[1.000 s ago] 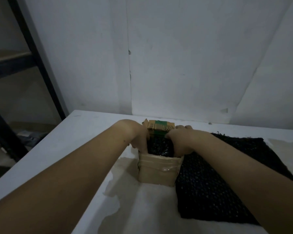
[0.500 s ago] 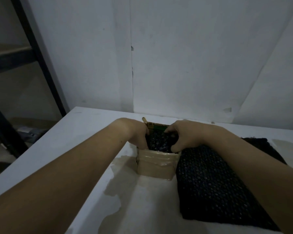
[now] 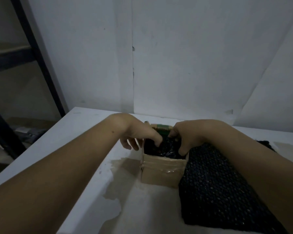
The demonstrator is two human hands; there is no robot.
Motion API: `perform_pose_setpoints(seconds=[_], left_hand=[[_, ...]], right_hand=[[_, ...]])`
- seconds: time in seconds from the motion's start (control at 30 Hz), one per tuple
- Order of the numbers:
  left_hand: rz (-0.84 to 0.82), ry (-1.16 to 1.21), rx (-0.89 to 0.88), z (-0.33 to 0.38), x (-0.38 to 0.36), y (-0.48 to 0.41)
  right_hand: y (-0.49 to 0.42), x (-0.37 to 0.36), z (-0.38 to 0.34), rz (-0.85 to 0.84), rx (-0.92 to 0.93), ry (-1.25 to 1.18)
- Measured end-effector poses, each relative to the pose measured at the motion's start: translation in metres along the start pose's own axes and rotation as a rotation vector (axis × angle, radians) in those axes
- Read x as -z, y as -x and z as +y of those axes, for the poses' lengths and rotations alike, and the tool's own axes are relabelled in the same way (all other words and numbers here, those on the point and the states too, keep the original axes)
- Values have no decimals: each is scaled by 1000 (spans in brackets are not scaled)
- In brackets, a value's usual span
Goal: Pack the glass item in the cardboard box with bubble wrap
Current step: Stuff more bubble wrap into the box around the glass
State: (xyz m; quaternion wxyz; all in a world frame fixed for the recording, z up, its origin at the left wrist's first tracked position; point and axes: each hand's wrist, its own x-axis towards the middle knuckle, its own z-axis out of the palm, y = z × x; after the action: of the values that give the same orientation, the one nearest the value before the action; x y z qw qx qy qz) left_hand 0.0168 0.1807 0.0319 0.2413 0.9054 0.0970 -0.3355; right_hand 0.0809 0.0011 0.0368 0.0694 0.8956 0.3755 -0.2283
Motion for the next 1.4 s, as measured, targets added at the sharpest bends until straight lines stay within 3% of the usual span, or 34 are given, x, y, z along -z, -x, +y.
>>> perform_pose_setpoints(seconds=[0.1, 0.2, 0.27, 0.63, 0.83, 0.93, 1.03, 1.1, 1.17, 1.27, 1.4], left_hand=[[120, -20, -117, -5, 7, 6], [200, -99, -213, -12, 2, 9], [244, -179, -224, -15, -7, 7], [243, -460, -62, 10, -21, 2], [271, -262, -164, -9, -26, 9], [321, -46, -314, -20, -37, 14], [585, 160, -491, -20, -52, 28], [879, 108, -611, -6, -67, 40], [1000, 39, -817, 19, -90, 48], [887, -31, -978, 59, -139, 43], [661, -10, -790, 85, -193, 10]], right_hand=[[12, -2, 9, 96, 46, -136], [30, -14, 25, 400, 74, -288], [38, -26, 30, 512, 93, -320], [45, -48, 8, 551, 110, -59], [51, -55, 8, 574, 121, -87], [62, -62, 13, 653, 153, -197], [79, -77, 33, 845, 136, -372], [93, -92, 52, 908, 60, -510], [105, -112, 73, 868, -38, -589], [117, -147, 98, 792, -168, -584], [127, -185, 124, 731, -353, -523]])
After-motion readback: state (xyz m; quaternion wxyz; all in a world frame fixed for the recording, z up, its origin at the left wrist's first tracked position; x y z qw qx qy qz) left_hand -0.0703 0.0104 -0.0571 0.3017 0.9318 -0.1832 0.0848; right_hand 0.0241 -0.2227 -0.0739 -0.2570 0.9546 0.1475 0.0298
